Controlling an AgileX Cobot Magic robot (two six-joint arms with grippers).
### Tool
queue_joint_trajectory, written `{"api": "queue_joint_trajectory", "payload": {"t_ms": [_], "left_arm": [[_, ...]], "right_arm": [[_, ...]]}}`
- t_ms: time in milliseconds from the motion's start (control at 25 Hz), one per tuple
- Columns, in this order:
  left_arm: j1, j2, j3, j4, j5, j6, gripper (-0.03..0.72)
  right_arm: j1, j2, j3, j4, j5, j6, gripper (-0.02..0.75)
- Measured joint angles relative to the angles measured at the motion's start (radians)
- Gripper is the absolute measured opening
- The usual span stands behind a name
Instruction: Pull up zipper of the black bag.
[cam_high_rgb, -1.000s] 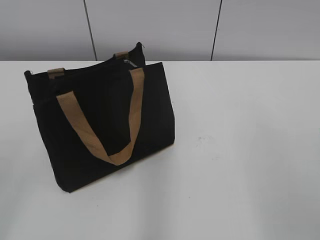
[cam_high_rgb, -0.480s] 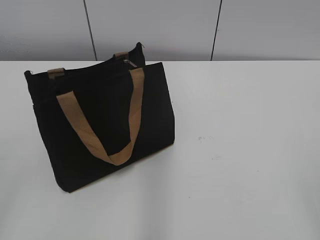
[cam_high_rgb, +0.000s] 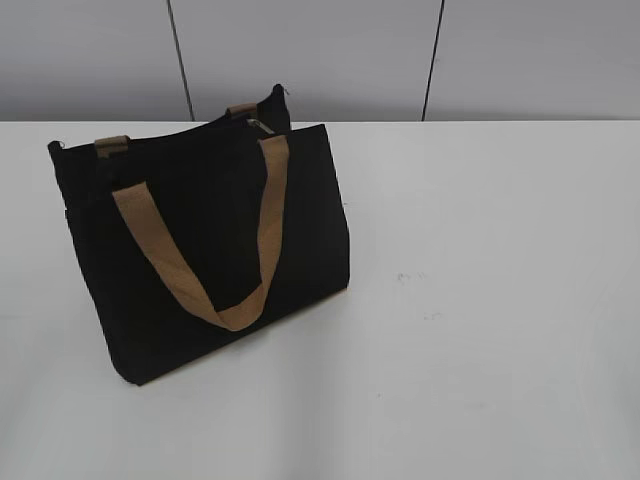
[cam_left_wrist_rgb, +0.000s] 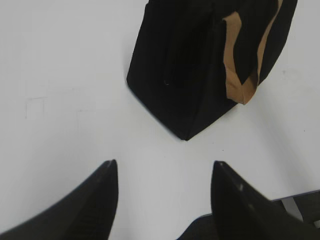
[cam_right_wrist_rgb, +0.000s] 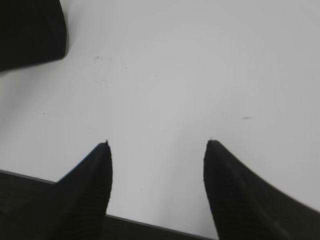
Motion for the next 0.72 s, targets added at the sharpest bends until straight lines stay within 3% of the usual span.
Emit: {"api": "queue_joint_trajectory", "payload": {"t_ms": [720], "left_arm": [[0.017,0.0,0.0,-0.001,0.0,0.001,0.445]], "right_arm": [[-0.005,0.0,0.0,0.003,-0.003,-0.008,0.455]]}}
